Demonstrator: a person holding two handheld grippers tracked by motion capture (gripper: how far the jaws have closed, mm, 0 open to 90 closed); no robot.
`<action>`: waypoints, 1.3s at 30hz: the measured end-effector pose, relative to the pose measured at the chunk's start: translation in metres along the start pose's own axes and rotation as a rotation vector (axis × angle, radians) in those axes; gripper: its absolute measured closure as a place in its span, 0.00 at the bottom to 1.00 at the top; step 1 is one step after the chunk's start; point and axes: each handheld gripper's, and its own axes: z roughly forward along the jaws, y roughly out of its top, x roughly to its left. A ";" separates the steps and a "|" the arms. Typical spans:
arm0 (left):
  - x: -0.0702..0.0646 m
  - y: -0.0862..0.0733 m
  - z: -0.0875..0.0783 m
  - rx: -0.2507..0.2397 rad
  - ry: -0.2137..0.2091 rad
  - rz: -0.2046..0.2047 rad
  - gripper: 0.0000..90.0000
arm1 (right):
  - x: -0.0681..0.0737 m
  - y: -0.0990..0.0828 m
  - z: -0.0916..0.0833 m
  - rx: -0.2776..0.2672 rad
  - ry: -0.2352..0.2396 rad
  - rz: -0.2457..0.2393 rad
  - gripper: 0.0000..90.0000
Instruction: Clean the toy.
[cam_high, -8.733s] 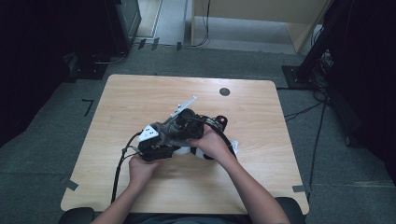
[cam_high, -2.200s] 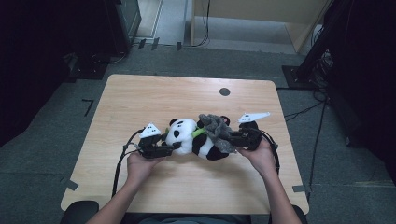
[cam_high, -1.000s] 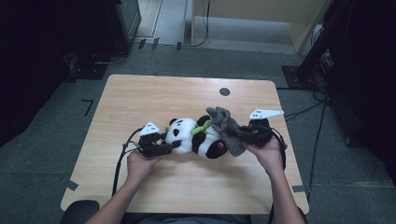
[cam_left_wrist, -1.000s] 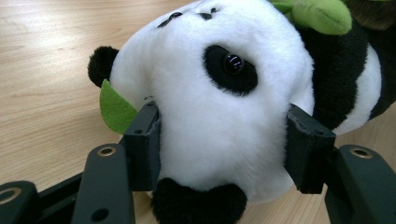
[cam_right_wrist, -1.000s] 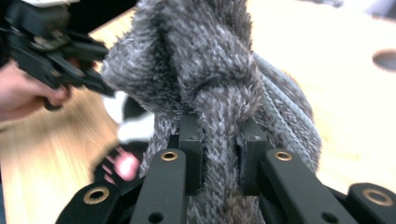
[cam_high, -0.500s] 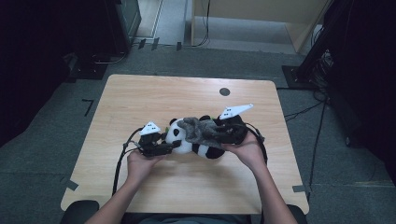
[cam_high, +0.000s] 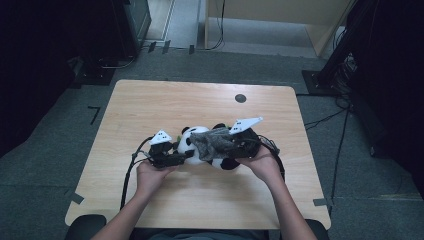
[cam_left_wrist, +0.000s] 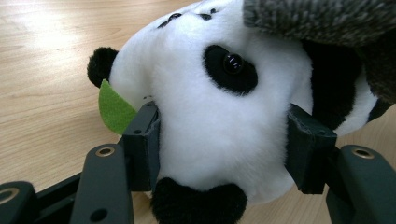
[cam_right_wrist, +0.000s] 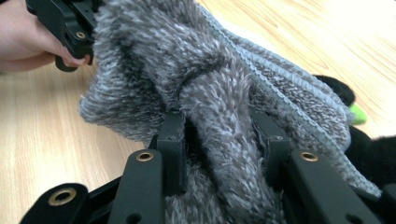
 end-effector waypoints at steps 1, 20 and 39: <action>0.000 0.000 0.000 0.000 -0.001 0.001 0.43 | -0.001 -0.001 -0.001 0.000 -0.001 0.006 0.70; 0.000 0.000 0.000 0.002 -0.008 0.015 0.42 | -0.030 -0.027 -0.020 -0.031 -0.008 0.147 0.69; 0.002 0.000 -0.001 0.003 -0.012 -0.007 0.42 | -0.048 -0.045 -0.041 -0.108 0.006 0.268 0.86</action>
